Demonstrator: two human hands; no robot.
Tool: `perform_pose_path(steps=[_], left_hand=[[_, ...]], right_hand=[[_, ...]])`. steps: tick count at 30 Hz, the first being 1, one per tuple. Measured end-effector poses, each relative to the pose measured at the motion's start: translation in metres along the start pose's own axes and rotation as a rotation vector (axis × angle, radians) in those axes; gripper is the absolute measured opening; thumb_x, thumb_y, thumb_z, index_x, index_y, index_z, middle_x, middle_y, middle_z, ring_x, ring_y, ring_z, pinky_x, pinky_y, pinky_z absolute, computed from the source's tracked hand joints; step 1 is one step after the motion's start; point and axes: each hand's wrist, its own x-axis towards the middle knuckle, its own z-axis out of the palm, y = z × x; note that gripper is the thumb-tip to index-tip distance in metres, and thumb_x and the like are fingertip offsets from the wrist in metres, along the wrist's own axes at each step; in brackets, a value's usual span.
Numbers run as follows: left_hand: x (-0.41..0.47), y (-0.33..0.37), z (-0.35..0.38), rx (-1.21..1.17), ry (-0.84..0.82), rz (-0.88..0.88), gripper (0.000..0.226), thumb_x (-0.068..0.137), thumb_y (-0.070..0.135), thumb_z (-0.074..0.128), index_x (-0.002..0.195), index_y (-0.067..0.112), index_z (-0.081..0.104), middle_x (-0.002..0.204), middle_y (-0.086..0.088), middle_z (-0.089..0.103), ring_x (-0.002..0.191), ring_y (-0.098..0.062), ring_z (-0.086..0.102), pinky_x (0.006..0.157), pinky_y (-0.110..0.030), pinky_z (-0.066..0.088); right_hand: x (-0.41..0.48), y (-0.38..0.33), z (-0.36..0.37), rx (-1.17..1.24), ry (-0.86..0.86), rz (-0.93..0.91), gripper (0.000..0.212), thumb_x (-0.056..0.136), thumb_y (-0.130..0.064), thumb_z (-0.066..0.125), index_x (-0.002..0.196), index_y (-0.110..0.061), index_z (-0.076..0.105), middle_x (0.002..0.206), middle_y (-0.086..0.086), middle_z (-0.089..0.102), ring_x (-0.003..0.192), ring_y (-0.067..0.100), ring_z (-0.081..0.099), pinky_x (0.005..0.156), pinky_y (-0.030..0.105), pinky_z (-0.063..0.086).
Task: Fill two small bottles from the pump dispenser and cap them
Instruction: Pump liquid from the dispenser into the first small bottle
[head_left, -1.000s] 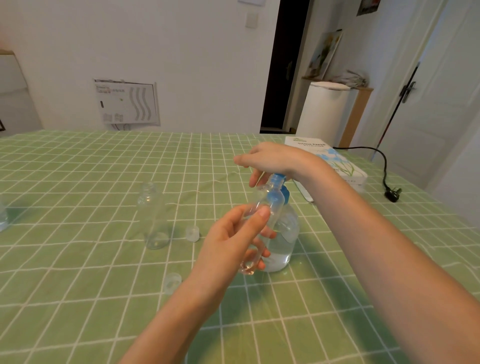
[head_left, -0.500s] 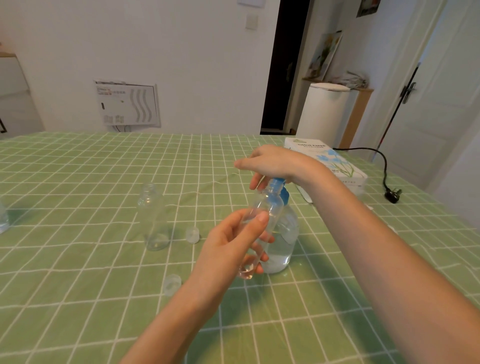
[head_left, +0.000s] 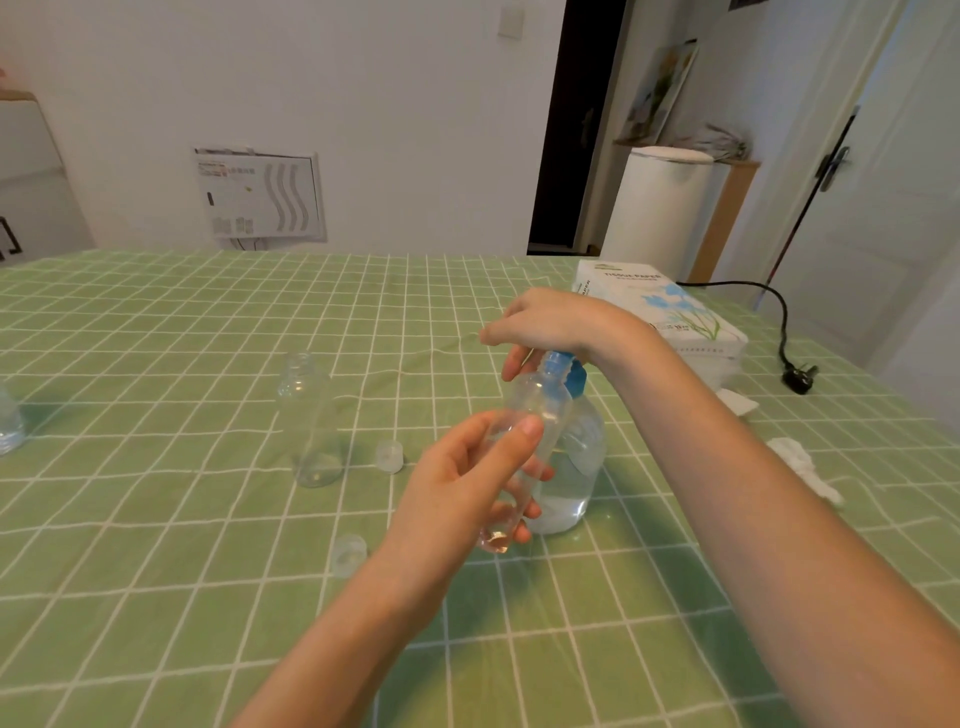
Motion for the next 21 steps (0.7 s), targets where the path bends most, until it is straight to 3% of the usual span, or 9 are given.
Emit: perform_pose_path(steps=[10, 17, 21], left_hand=[[0.003, 0.005, 0.003, -0.026, 0.001, 0.006, 0.048, 0.063, 0.053, 0.062, 0.101, 0.023, 0.067, 0.074, 0.003, 0.068, 0.054, -0.009, 0.059, 0.046, -0.018, 0.045], [0.001, 0.005, 0.002, -0.011, -0.005, 0.001, 0.049, 0.064, 0.052, 0.062, 0.102, 0.023, 0.067, 0.074, 0.003, 0.068, 0.054, -0.01, 0.058, 0.045, -0.019, 0.044], [0.0, 0.002, 0.001, 0.016, -0.003, -0.019, 0.049, 0.064, 0.054, 0.061, 0.101, 0.022, 0.067, 0.074, 0.002, 0.068, 0.051, -0.01, 0.057, 0.046, -0.022, 0.042]], right_hand=[[-0.004, -0.006, -0.01, 0.004, 0.074, -0.066, 0.04, 0.091, -0.033, 0.053, 0.117, -0.003, 0.057, 0.11, 0.016, 0.068, 0.095, 0.028, 0.066, 0.087, 0.038, 0.051], [-0.003, -0.005, -0.007, -0.019, 0.037, -0.023, 0.04, 0.091, -0.037, 0.053, 0.117, -0.007, 0.057, 0.108, 0.012, 0.07, 0.102, 0.027, 0.066, 0.068, 0.029, 0.043], [-0.004, -0.001, 0.0, 0.0, 0.012, 0.002, 0.041, 0.091, -0.037, 0.053, 0.121, -0.009, 0.055, 0.107, 0.01, 0.069, 0.101, 0.026, 0.066, 0.068, 0.029, 0.044]])
